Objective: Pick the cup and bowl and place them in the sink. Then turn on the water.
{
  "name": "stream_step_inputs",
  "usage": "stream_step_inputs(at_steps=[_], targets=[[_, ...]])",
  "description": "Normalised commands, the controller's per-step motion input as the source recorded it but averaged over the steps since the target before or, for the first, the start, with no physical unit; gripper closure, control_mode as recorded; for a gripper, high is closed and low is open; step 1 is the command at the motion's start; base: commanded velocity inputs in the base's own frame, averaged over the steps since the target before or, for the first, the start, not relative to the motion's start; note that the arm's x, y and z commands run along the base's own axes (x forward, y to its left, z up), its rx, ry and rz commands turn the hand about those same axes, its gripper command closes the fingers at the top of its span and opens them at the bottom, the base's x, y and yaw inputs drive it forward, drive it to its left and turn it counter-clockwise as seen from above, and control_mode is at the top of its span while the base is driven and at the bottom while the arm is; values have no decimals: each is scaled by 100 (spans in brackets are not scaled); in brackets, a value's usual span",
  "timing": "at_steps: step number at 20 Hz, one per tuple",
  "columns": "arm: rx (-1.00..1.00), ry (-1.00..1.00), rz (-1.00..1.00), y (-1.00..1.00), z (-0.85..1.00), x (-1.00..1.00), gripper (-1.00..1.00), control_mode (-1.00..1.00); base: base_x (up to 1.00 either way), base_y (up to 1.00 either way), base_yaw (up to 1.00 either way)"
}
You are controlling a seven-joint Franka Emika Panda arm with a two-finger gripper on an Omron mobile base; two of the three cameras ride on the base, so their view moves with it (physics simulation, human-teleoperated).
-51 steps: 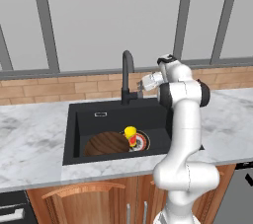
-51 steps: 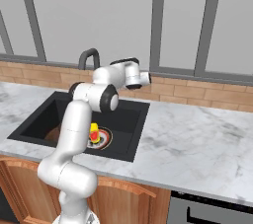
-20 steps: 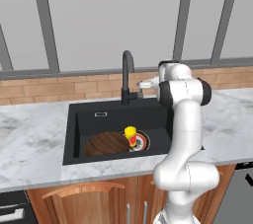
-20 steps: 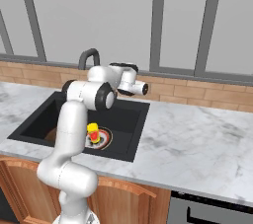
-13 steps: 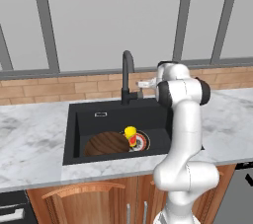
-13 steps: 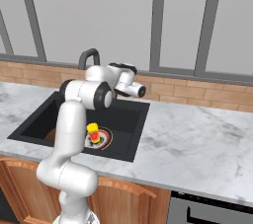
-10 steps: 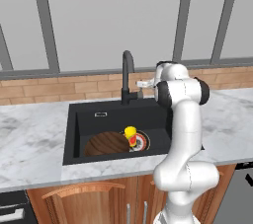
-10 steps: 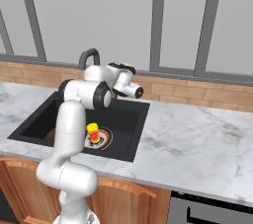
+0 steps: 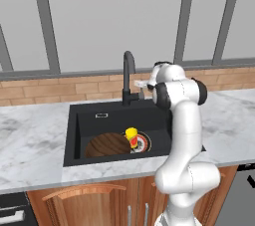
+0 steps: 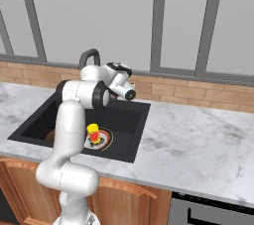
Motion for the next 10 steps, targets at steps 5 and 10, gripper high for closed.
stream_step_inputs(at_steps=[5,10], targets=[[4,0,-11,-51,-38,32,100,-100,0,0,0],[7,0,-8,-59,-47,27,100,-100,0,0,0]])
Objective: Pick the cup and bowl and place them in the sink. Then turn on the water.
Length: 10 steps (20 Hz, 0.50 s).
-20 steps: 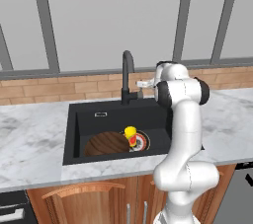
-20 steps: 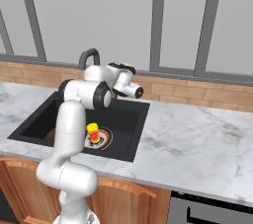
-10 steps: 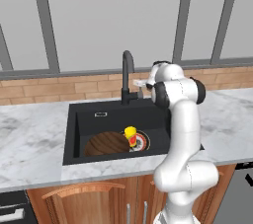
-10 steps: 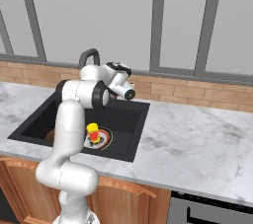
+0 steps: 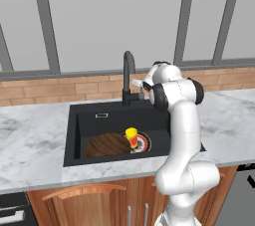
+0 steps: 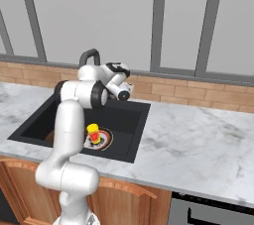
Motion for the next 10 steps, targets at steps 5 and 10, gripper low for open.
stream_step_inputs(at_steps=[5,10], targets=[[7,0,-6,-61,-49,26,100,-100,0,0,0],[7,0,-4,-63,-51,25,100,-100,0,0,0]])
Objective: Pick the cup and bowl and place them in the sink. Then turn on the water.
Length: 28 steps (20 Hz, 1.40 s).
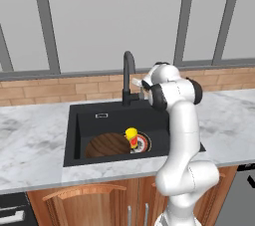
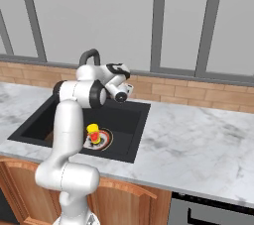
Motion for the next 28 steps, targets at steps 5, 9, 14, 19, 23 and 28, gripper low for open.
stream_step_inputs(at_steps=[5,9,14,19,23,28], targets=[[3,0,-2,-64,-48,26,100,-100,0,0,0],[2,0,-2,-66,-48,24,100,-100,0,0,0],[0,0,0,-67,-46,25,100,-100,0,0,0],[0,0,0,-68,-47,25,100,-100,0,0,0],[0,1,0,-68,-49,25,100,-100,0,0,0],[0,1,0,-69,-49,25,100,-100,0,0,0]])
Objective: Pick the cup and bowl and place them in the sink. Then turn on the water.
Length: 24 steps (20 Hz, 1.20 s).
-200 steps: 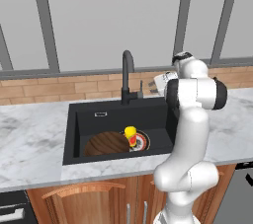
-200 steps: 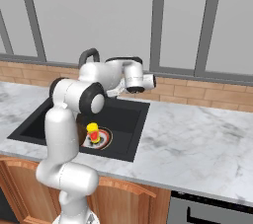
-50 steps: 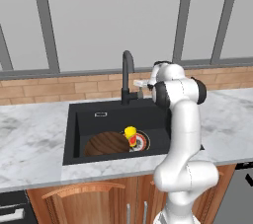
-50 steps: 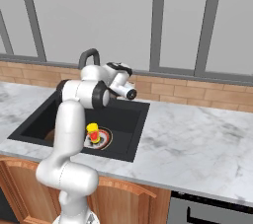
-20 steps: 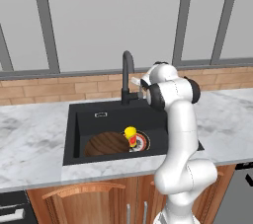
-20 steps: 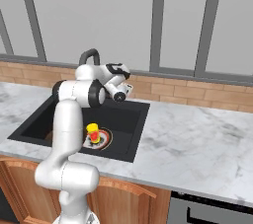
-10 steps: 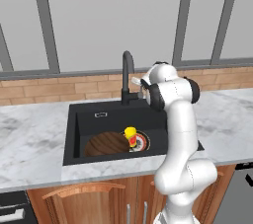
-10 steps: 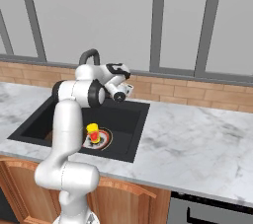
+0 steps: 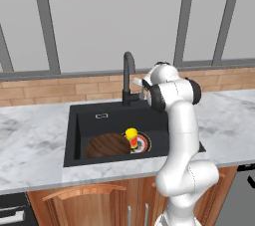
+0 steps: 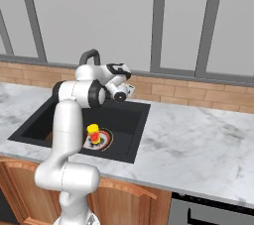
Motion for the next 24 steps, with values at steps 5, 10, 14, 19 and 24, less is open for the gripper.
stream_step_inputs(at_steps=[5,10,14,19,24], targets=[[0,3,0,-69,-48,24,100,-100,0,0,0],[0,5,0,-70,-48,23,100,-100,0,0,0],[0,5,0,-70,-49,24,100,-100,0,0,0],[0,5,0,-70,-50,24,100,-100,0,0,0],[0,4,0,-70,-50,24,100,-100,0,0,0]])
